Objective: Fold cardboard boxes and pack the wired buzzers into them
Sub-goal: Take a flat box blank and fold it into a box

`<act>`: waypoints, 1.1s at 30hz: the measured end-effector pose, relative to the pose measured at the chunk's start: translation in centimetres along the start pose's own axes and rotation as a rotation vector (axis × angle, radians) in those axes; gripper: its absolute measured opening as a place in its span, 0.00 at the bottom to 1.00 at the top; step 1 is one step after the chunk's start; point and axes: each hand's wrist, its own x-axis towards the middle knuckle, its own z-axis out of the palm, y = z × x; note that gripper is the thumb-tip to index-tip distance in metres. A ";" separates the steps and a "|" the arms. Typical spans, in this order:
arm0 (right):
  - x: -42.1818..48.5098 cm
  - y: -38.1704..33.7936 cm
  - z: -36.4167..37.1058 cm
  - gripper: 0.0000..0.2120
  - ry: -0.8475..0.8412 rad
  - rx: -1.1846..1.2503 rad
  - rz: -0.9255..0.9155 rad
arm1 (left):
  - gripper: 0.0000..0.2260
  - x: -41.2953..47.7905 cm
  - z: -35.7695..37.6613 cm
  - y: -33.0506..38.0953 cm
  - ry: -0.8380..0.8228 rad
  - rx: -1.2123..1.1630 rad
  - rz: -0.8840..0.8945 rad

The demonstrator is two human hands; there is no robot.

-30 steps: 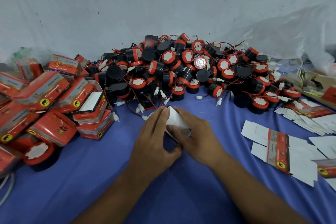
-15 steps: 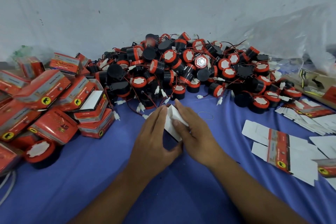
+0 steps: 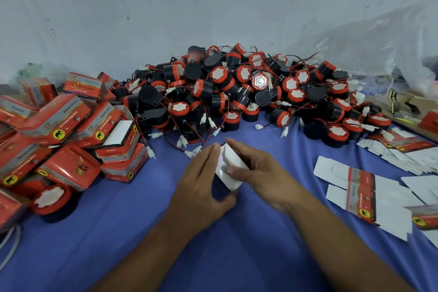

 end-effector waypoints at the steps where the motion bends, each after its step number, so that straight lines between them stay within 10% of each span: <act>1: -0.1 -0.2 -0.5 0.21 -0.054 -0.010 0.005 | 0.35 0.0 0.0 0.0 -0.006 -0.013 0.017; 14: -0.5 -0.1 -2.4 0.25 0.083 -0.322 0.076 | 0.38 0.6 -1.2 0.1 -0.123 -0.237 -0.089; 19: -0.5 0.7 -1.3 0.26 0.076 -0.766 -0.214 | 0.33 0.5 -1.7 -0.6 -0.231 -0.291 -0.091; 25: 0.2 0.8 -0.6 0.24 -0.060 -1.248 -0.551 | 0.25 1.0 -2.3 -2.5 -0.237 0.212 0.097; 33: 0.2 1.7 1.0 0.16 0.223 -1.324 -0.061 | 0.20 1.4 -1.5 -2.0 -0.235 0.325 -0.095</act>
